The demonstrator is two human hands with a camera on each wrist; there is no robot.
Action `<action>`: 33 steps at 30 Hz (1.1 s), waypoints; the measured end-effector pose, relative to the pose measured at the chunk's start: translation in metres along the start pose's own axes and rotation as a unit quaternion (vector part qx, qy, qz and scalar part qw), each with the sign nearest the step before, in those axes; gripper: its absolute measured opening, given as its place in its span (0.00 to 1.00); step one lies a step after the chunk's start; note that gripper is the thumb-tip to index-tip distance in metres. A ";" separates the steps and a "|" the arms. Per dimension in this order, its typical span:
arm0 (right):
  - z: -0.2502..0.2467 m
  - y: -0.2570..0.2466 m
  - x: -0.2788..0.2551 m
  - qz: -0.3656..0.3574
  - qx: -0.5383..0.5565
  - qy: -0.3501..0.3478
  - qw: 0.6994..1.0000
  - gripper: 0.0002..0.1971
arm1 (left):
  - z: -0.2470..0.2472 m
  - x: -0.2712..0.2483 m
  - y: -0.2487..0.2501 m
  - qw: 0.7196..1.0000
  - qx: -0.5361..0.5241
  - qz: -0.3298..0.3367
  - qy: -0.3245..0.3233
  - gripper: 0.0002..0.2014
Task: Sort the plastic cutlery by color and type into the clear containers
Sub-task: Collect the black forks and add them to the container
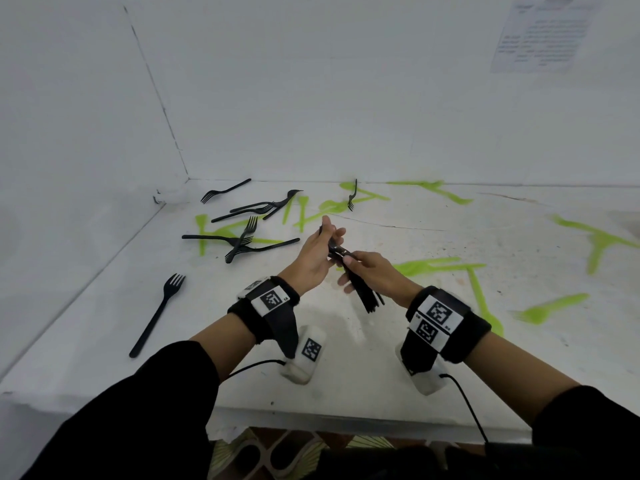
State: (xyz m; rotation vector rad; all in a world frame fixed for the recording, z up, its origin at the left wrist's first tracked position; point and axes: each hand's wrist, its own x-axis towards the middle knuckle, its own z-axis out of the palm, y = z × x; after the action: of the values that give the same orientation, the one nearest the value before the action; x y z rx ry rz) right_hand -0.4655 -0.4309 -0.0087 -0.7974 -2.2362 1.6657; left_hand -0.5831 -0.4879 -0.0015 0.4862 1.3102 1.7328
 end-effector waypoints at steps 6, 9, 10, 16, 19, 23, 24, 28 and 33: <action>-0.009 0.003 0.002 0.034 0.022 -0.005 0.999 0.21 | -0.012 0.007 0.004 0.997 0.079 -0.014 -0.009 0.11; -0.019 0.006 0.003 0.013 0.015 0.018 1.000 0.16 | -0.019 0.013 0.003 0.993 0.114 -0.013 -0.036 0.05; -0.023 0.008 0.003 0.007 0.006 0.034 0.999 0.14 | -0.020 0.015 0.003 0.992 0.114 -0.012 -0.045 0.05; -0.046 0.019 0.000 -0.019 -0.093 0.148 0.984 0.08 | -0.007 0.025 -0.003 0.991 0.109 0.002 -0.074 0.08; -0.058 0.021 -0.009 -0.016 -0.130 0.193 0.972 0.08 | 0.003 0.031 -0.009 0.984 0.152 -0.001 -0.096 0.12; -0.076 0.022 -0.030 -0.010 -0.178 0.247 0.952 0.07 | 0.029 0.040 -0.017 0.977 0.151 -0.011 -0.152 0.16; -0.082 0.024 -0.037 -0.009 -0.186 0.263 0.947 0.07 | 0.038 0.042 -0.019 0.974 0.154 -0.012 -0.166 0.16; -0.106 0.036 -0.070 0.012 -0.184 0.328 0.926 0.06 | 0.081 0.045 -0.032 0.965 0.144 -0.019 -0.217 0.15; -0.146 0.058 -0.123 0.047 -0.184 0.379 0.906 0.06 | 0.149 0.037 -0.059 0.948 0.147 -0.040 -0.280 0.16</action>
State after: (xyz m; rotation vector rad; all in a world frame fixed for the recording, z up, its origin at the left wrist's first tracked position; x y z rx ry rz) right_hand -0.2760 -0.3694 -0.0003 -1.3689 -1.9436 0.7292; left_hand -0.4679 -0.3700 -0.0079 0.9985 1.1451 1.2027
